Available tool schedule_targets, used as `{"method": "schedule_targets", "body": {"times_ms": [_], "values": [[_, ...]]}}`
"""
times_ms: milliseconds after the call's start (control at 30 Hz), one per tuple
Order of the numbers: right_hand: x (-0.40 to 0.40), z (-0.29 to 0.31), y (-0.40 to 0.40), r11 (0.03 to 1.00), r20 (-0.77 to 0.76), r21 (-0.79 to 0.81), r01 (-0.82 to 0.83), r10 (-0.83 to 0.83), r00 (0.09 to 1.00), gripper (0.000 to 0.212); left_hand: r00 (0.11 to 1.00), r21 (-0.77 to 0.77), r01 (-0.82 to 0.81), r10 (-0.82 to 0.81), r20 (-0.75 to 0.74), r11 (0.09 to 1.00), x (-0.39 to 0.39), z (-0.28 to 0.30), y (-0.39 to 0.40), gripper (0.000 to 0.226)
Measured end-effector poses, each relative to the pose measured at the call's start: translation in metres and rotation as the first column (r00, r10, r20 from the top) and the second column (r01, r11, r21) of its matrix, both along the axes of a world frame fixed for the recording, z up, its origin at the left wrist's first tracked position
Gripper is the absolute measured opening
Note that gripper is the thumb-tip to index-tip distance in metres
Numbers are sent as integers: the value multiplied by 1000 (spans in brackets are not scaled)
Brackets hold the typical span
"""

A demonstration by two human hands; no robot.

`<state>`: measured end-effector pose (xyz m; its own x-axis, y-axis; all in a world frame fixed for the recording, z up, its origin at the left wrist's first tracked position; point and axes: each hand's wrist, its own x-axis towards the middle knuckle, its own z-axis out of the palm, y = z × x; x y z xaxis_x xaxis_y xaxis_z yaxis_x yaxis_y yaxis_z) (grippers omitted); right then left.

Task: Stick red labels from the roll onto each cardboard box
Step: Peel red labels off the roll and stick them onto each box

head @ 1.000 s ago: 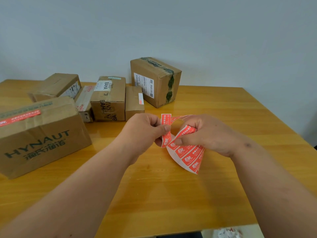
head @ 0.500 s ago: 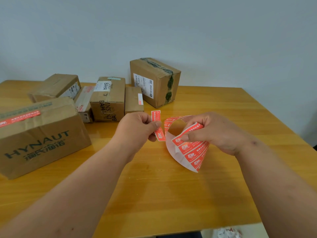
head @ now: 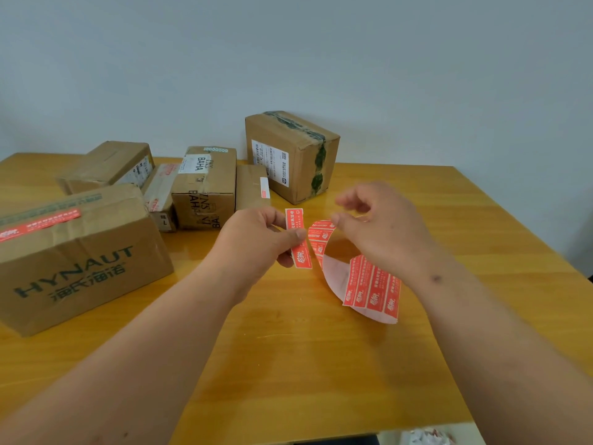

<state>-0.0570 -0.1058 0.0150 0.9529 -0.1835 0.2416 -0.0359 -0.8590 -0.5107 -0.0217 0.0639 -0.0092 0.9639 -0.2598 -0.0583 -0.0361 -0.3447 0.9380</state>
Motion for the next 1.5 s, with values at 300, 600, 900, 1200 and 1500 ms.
{"method": "schedule_targets", "body": {"times_ms": [300, 600, 900, 1200, 1500], "values": [[-2, -16, 12, 756, -161, 630, -181, 355, 921, 48, 1000, -60, 3, -2, 16, 998, 0, 1, 4, 23], [6, -18, 10, 682, -84, 727, -73, 194, 977, 34, 977, -77, 148, -158, -143, 986, -7, 3, 17, 15], [5, -17, 11, 703, -103, 705, -94, 233, 967, 33, 981, -70, 107, -117, -153, 992, -6, 0, 16, 9], [7, -18, 12, 714, -133, 695, -86, 244, 961, 34, 982, -85, 117, -128, -136, 989, -5, 1, 17, 7], [5, -19, 18, 790, -145, 611, -59, 185, 972, 46, 983, -108, 111, -125, -135, 988, -5, 1, 15, 10]]}}
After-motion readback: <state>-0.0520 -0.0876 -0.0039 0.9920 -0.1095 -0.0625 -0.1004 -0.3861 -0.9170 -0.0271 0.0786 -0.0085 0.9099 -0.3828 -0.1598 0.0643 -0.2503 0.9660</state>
